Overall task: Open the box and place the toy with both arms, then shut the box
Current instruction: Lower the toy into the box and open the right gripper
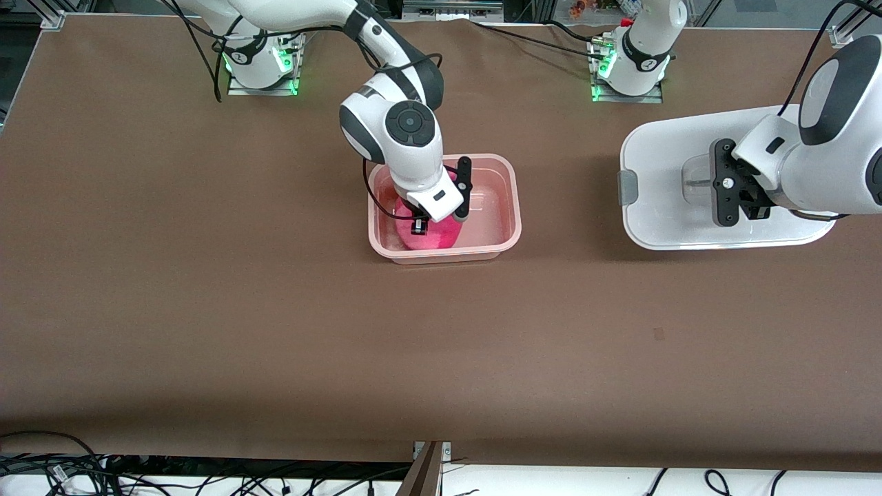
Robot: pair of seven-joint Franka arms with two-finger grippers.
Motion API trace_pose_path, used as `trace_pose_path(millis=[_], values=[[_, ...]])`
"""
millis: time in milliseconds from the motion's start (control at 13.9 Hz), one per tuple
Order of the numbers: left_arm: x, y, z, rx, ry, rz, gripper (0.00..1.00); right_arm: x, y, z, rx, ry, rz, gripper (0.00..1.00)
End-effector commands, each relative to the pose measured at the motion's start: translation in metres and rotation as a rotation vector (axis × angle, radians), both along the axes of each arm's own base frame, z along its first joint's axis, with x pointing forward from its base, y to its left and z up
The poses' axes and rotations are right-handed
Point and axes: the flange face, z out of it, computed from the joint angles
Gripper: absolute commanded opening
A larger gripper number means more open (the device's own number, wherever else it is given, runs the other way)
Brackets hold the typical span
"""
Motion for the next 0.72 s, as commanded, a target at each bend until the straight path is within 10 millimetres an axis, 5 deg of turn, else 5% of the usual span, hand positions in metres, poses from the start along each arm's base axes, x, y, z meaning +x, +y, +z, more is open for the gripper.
trace_pose_path(millis=[0,359,645], values=[[0.002,0.003,0.001,0.002,0.006,-0.023,0.0,-0.009,0.029,-0.013,0.047,-0.038,-0.091,1.0],[0.002,0.002,0.001,0.002,0.006,-0.023,0.0,-0.015,0.051,-0.02,0.149,-0.082,-0.204,1.0],[0.001,0.001,0.001,0.002,0.007,-0.026,0.0,-0.003,0.023,0.028,0.111,-0.047,-0.259,1.0]])
